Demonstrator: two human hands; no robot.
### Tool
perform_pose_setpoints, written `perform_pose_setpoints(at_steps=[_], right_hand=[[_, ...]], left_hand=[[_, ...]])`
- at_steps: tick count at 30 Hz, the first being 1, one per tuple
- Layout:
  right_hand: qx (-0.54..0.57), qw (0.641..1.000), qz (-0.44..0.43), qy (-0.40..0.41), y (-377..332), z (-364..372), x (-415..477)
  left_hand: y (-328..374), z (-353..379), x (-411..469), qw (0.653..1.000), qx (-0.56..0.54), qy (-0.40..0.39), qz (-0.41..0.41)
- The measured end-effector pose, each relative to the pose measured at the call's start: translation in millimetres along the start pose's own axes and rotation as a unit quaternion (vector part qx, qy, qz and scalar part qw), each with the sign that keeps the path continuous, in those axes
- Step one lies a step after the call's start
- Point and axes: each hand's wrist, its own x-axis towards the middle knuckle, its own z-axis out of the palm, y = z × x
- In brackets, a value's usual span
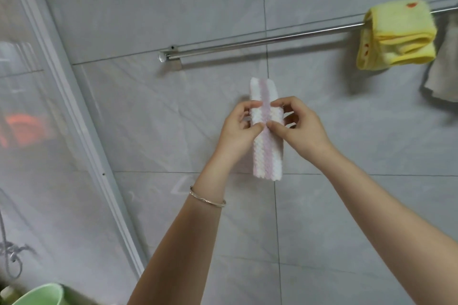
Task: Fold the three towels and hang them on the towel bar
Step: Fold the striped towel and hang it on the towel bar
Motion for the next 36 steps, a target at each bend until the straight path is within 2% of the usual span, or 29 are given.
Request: perform_pose_setpoints(at_steps=[13,23,27,31,36], right_hand=[[-0.057,0.989,-0.1,0.094,-24.9,-13.1,55.2],[-0.169,0.96,-0.153,0.165,-51.9,-44.2,95.1],[-0.226,0.935,-0.185,0.202,-66.6,-61.6,103.9],[-0.274,0.911,-0.215,0.221,-71.8,-77.9,109.6],[-0.343,0.905,-0.161,0.192,-56.3,-95.7,124.1]], left_hand=[[19.5,1.6,72.5,0.989,-0.065,-0.031,0.13],[38.6,27.7,125.1,0.969,-0.07,-0.026,0.234],[54.3,37.0,139.7,0.951,-0.046,-0.026,0.306],[69.5,49.3,156.3,0.946,-0.043,-0.066,0.314],[71.7,67.9,172.8,0.939,0.069,-0.085,0.326]])
